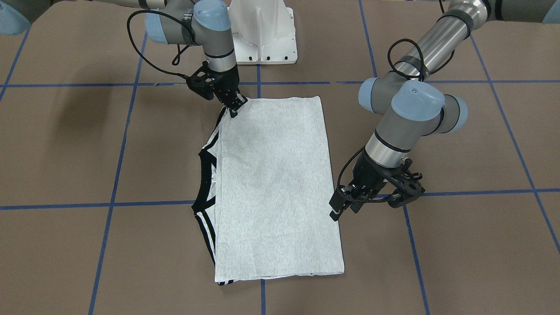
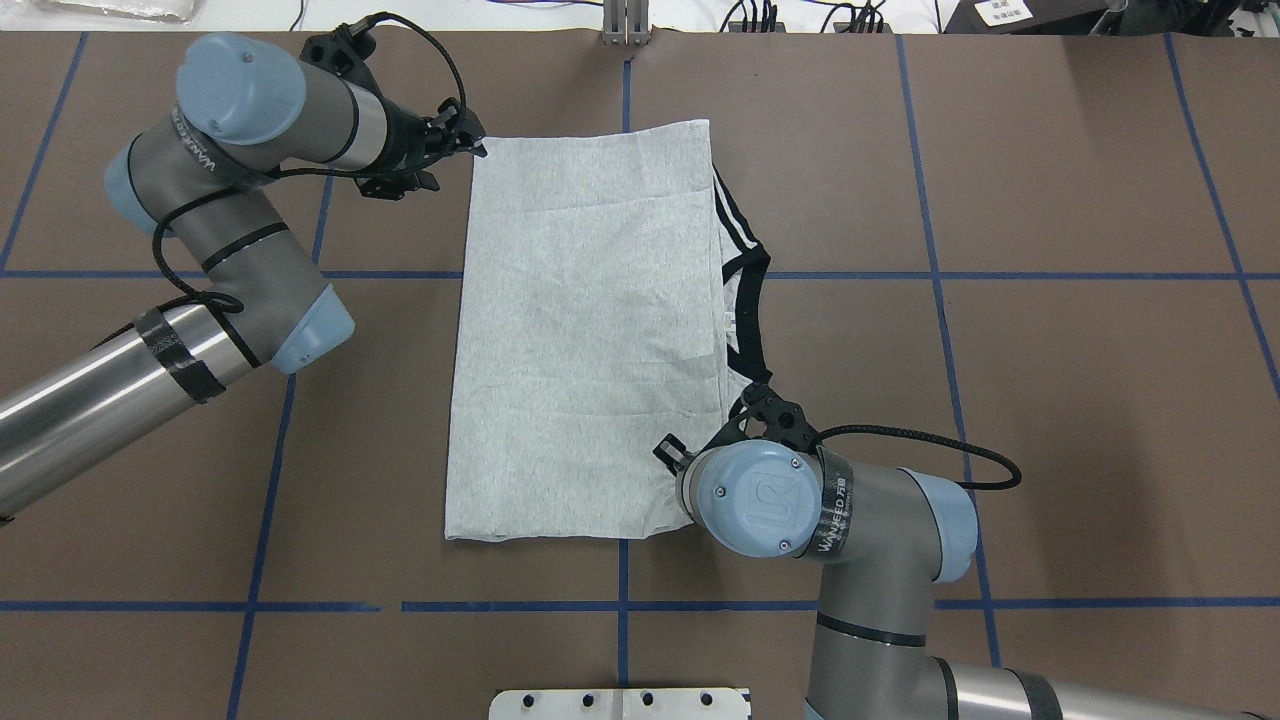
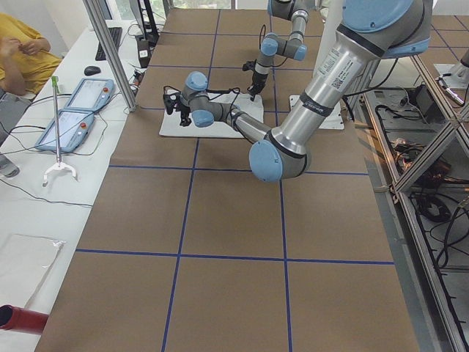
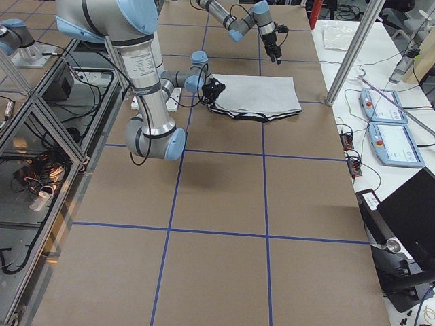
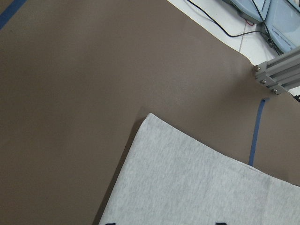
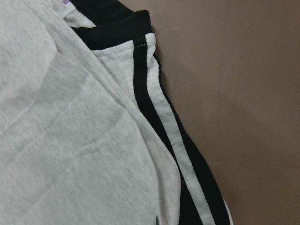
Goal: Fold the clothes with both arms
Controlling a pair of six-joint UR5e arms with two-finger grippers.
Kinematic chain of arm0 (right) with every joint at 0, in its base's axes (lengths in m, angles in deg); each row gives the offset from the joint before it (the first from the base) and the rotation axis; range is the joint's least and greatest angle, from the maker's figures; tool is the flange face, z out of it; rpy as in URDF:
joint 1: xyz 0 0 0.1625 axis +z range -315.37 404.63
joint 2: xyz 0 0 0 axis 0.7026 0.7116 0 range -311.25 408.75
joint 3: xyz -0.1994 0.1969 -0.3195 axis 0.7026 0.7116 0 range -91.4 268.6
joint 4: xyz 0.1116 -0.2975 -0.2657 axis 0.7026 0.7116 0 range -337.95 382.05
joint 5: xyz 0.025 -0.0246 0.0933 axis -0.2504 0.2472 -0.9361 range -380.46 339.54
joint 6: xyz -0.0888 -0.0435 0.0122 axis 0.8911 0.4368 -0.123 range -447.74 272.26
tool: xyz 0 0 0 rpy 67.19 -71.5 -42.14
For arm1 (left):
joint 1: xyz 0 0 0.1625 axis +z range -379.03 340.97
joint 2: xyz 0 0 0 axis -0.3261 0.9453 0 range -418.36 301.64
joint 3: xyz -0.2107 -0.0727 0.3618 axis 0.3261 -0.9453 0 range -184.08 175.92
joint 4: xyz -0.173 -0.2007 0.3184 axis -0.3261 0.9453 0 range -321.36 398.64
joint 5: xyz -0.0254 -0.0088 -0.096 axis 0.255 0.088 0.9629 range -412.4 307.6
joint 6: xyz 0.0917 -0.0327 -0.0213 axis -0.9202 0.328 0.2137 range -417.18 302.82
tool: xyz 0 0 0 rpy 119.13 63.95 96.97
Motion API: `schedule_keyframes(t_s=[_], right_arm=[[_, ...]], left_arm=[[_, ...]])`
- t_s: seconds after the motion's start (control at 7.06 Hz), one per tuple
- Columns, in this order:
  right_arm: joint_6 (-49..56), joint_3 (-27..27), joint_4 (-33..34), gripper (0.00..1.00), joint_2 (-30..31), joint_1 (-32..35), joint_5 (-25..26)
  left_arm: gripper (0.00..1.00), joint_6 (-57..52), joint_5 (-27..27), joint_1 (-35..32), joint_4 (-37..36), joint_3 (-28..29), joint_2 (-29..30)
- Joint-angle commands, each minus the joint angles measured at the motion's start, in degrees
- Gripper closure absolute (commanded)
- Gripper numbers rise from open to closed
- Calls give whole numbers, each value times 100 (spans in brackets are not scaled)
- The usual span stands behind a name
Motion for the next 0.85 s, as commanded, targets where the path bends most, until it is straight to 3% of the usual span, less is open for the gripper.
schedule_keyframes(t_s=[0.0, 0.42, 0.71], right_arm=[[16, -249, 80, 100, 19, 111, -78], [33, -365, 361, 100, 2, 173, -157], [33, -383, 344, 100, 63, 165, -175]], left_arm=[[24, 107, 9, 7, 0, -63, 0], [24, 378, 9, 112, 0, -404, -236], [24, 1175, -43, 750, 0, -1463, -936]])
